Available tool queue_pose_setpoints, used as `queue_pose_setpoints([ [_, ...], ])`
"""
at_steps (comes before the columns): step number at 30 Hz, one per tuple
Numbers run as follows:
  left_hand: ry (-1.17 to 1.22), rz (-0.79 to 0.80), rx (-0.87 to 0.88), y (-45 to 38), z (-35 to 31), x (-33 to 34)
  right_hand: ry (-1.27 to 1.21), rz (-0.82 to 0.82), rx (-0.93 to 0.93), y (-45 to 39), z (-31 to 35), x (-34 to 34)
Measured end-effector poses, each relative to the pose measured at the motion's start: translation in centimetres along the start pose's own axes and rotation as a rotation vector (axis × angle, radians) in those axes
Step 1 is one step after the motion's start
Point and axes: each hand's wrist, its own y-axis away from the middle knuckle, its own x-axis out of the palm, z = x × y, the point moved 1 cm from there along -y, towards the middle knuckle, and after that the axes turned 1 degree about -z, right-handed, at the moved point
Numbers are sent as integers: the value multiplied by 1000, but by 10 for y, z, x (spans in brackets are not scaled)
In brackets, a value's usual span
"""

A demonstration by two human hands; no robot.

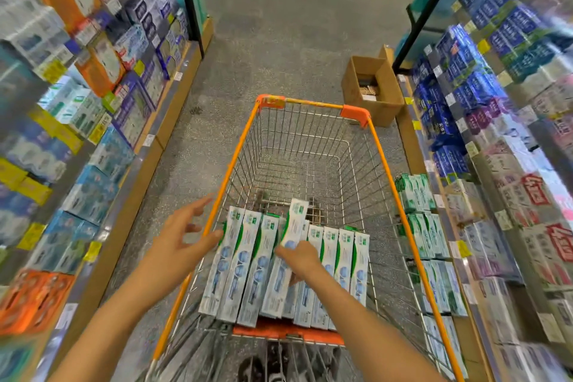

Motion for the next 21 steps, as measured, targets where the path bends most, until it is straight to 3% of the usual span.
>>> queue_pose_setpoints([
  [9, 55, -22, -62, 28, 35, -15, 334, 34, 9, -39, -24, 44],
  [14, 55, 7, -60, 35, 35, 7, 323, -9, 10, -45, -23, 39],
  [17, 32, 37, -41, 40, 33, 13, 345, 54, 9, -34, -25, 34],
  [21, 5, 74, 22, 42, 12, 24, 237, 81, -105, 0, -18, 0],
])
